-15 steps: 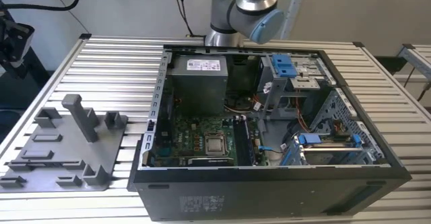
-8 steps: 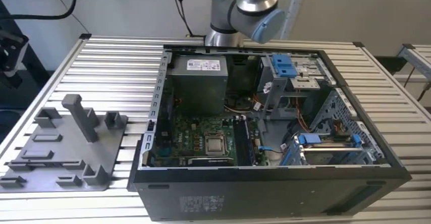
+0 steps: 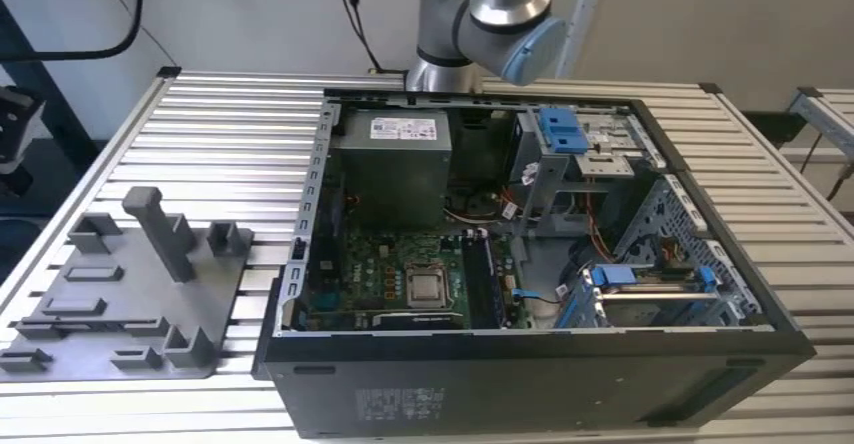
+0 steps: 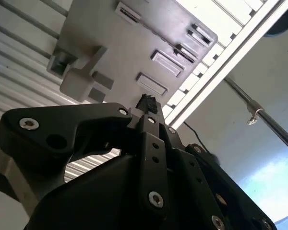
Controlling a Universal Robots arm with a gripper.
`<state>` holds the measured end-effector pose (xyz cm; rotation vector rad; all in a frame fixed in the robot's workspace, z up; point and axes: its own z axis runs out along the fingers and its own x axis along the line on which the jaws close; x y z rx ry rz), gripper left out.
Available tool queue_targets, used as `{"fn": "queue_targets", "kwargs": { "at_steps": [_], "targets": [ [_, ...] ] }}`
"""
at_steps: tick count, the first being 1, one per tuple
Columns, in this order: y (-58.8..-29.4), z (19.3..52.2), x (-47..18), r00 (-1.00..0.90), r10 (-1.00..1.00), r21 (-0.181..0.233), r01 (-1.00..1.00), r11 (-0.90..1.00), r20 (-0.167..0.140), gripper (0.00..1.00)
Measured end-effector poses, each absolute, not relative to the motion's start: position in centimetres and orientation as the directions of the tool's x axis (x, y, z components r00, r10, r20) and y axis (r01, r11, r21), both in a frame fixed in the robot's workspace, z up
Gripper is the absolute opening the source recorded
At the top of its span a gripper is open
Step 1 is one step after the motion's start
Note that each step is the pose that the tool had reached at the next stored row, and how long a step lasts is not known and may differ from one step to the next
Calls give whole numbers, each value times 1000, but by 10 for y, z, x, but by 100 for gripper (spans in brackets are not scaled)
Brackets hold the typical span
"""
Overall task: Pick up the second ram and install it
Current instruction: 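Reach for the second ram, then pick up the second ram and move it above second insertion slot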
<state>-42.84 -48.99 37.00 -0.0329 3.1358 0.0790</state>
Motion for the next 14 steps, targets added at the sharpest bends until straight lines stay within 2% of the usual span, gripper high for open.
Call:
{"fn": "queue_targets", "kwargs": {
  "at_steps": [14],
  "targets": [
    [-504,367,-428,-1000,-21,50,-21,999,0,11]
  ]
}}
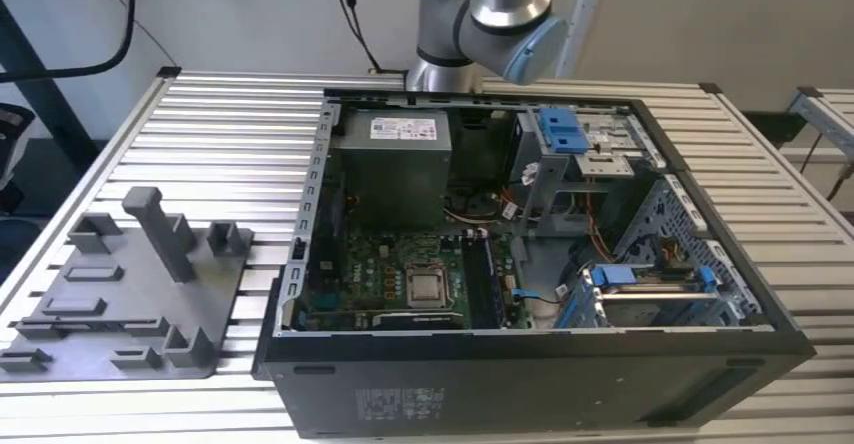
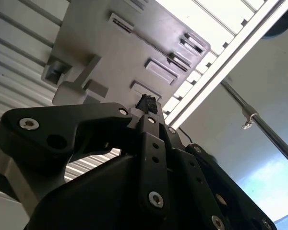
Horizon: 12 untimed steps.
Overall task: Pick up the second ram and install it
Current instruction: 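Pick up the second ram and move it above second insertion slot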
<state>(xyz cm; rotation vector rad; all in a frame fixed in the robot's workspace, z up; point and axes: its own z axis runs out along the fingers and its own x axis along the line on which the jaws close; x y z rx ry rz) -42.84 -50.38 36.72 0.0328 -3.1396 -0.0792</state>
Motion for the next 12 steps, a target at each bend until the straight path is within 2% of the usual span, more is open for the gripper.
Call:
{"fn": "queue_targets", "kwargs": {
  "at_steps": [12],
  "targets": [
    [-504,367,-428,-1000,-21,49,-21,999,0,11]
  ]
}}
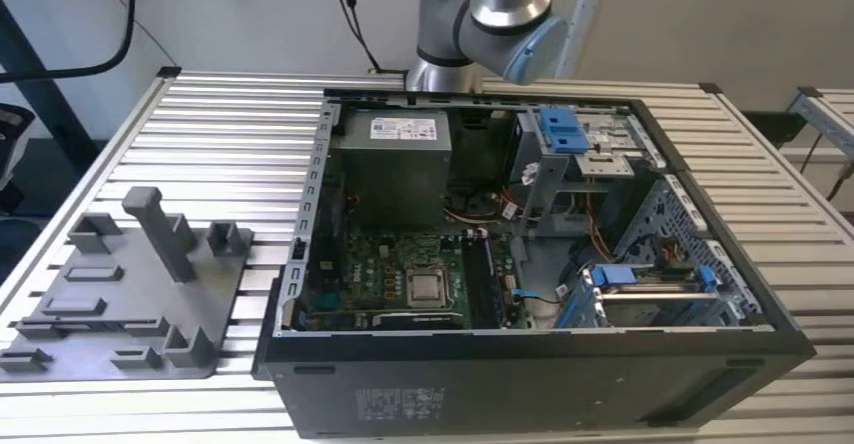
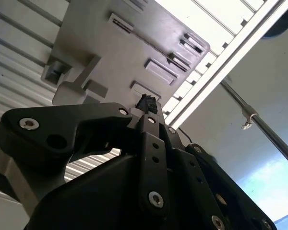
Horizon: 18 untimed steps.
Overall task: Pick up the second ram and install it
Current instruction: 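Pick up the second ram and move it above second insertion slot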
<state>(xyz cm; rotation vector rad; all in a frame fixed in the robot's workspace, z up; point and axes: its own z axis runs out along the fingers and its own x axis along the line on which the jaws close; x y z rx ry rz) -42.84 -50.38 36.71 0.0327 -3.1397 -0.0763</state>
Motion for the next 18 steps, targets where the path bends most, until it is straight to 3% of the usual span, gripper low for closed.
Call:
{"fn": "queue_targets", "kwargs": {
  "at_steps": [8,18],
  "targets": [
    [-504,367,-429,-999,-35,48,-35,998,0,11],
    [-504,367,-429,-980,-197,48,-197,979,0,11]
  ]
}}
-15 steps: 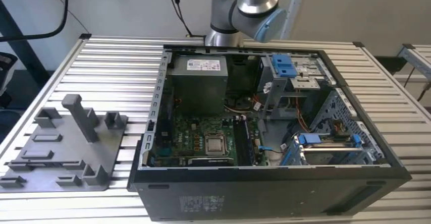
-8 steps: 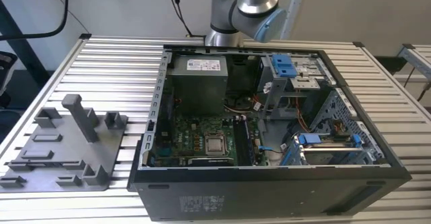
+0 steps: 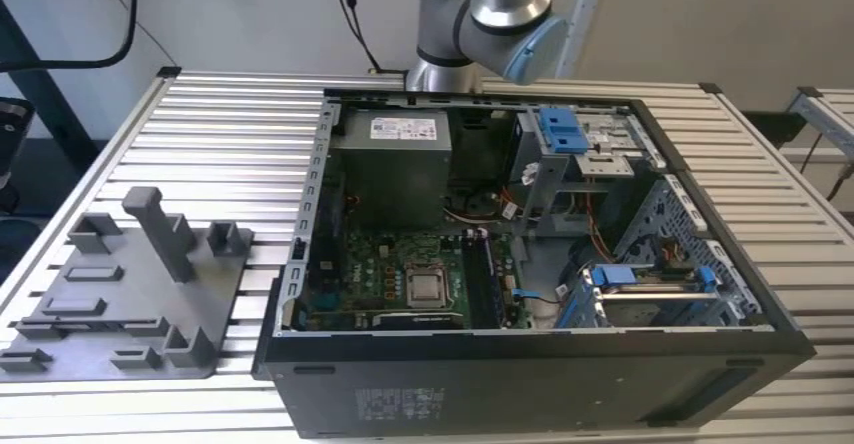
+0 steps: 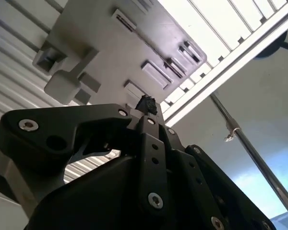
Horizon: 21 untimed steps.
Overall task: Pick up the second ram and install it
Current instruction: 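Pick up the second ram and move it above second insertion slot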
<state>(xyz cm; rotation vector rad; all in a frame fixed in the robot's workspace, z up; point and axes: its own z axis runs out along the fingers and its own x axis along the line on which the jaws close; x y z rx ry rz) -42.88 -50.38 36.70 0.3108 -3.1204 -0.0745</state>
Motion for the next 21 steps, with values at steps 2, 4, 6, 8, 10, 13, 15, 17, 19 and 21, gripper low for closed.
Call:
{"fn": "queue_targets", "kwargs": {
  "at_steps": [2,4,6,8,10,13,15,17,19,21],
  "targets": [
    [-504,367,-429,-973,-232,48,-232,972,0,11],
    [-504,367,-429,-963,-268,47,-268,962,0,11],
    [-504,367,-429,-953,-303,47,-302,952,0,11],
    [-504,367,-429,-941,-337,46,-337,940,1,11],
    [-504,367,-429,-929,-371,46,-371,928,1,11],
    [-504,367,-429,-907,-421,45,-421,906,1,11],
    [-504,367,-429,-891,-453,44,-453,890,2,11],
    [-504,367,-429,-874,-486,44,-485,873,2,11],
    [-504,367,-429,-856,-517,43,-516,855,2,11],
    [-504,367,-429,-836,-548,43,-548,835,2,11]
  ]
}}
